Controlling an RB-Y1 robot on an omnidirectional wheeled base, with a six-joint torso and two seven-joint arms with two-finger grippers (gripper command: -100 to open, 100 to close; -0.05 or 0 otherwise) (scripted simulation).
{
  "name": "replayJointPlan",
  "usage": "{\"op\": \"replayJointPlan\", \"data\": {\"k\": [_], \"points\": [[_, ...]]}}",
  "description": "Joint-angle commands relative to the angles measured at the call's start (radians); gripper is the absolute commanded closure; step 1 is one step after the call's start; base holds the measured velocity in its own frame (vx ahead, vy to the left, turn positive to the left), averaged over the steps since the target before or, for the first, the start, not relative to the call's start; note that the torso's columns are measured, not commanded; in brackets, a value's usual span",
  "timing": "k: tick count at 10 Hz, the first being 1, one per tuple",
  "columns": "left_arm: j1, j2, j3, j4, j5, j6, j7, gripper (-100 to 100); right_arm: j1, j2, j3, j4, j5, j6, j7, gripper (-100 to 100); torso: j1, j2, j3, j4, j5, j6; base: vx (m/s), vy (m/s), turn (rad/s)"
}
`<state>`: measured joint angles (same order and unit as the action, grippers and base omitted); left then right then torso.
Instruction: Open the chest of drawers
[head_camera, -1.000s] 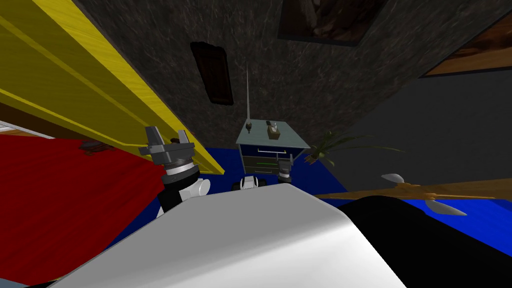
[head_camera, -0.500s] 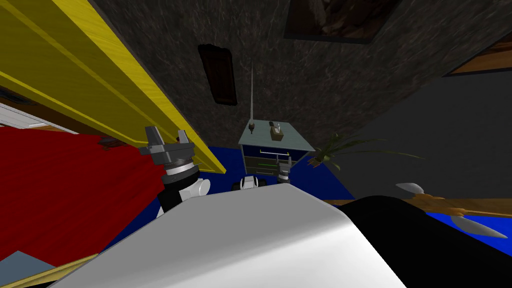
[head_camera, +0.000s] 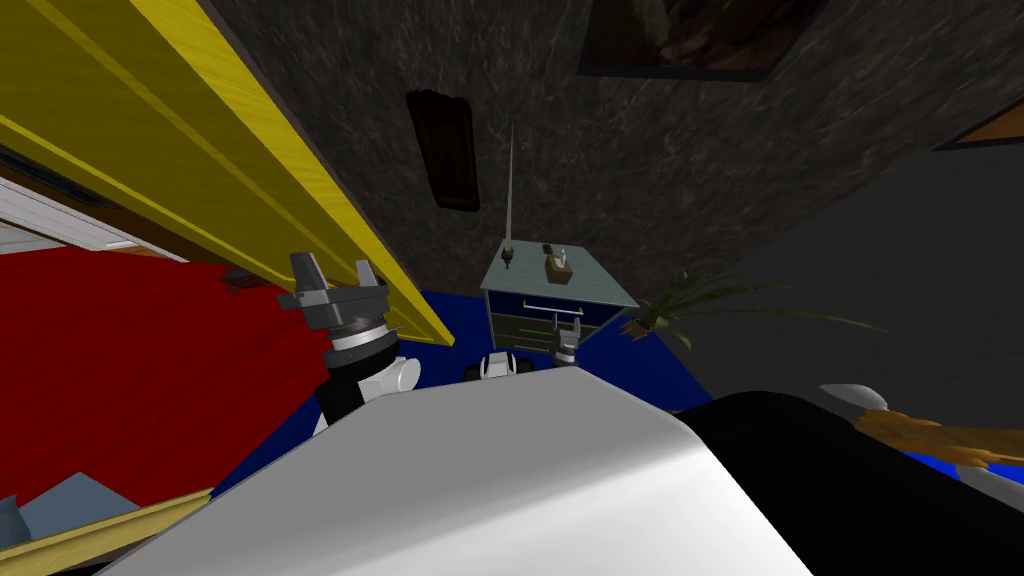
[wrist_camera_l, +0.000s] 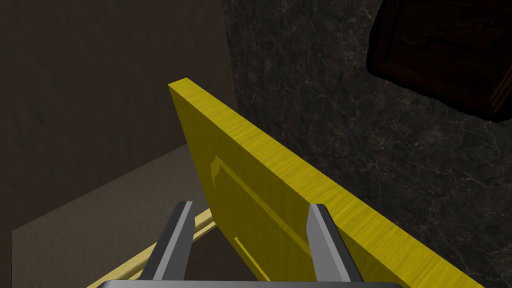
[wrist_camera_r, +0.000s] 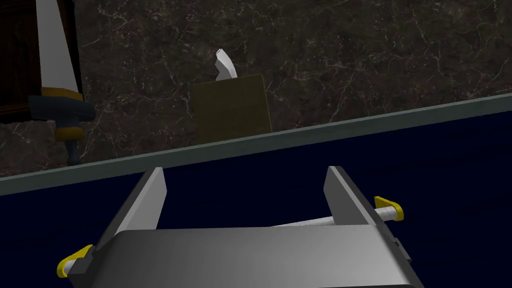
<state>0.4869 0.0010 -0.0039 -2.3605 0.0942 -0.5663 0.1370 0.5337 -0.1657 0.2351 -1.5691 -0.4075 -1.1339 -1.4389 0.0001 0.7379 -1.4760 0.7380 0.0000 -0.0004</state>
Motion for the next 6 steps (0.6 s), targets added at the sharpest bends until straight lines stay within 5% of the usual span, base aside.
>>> {"op": "replayJointPlan", "data": {"k": [1, 2, 3, 5, 6], "points": [[0.000, 0.000, 0.000, 0.000, 0.000, 0.000, 0.000, 0, -0.007, 0.001, 0.006, 0.025, -0.013, -0.017, -0.078, -100, 0.000, 0.000, 0.000, 0.000, 0.000, 0.001, 0.012, -0.001, -0.020], [0.000, 0.000, 0.000, 0.000, 0.000, 0.000, 0.000, 0, -0.007, 0.001, 0.006, 0.025, -0.013, -0.017, -0.087, -100, 0.000, 0.000, 0.000, 0.000, 0.000, 0.001, 0.003, 0.001, -0.014], [0.000, 0.000, 0.000, 0.000, 0.000, 0.000, 0.000, 0, -0.018, 0.003, 0.022, 0.072, -0.038, -0.048, -0.127, -100, 0.000, 0.001, 0.000, 0.000, 0.000, 0.000, 0.015, 0.002, 0.157], [0.000, 0.000, 0.000, 0.000, 0.000, 0.000, 0.000, 0, -0.018, 0.003, 0.022, 0.072, -0.038, -0.048, -0.174, -100, 0.000, 0.000, 0.000, 0.000, 0.000, 0.001, 0.016, -0.003, 0.033], [0.000, 0.000, 0.000, 0.000, 0.000, 0.000, 0.000, 0, -0.029, 0.005, 0.038, 0.120, -0.062, -0.078, -0.208, -100, 0.000, 0.000, 0.000, 0.000, 0.000, 0.001, 0.019, -0.004, 0.121]]}}
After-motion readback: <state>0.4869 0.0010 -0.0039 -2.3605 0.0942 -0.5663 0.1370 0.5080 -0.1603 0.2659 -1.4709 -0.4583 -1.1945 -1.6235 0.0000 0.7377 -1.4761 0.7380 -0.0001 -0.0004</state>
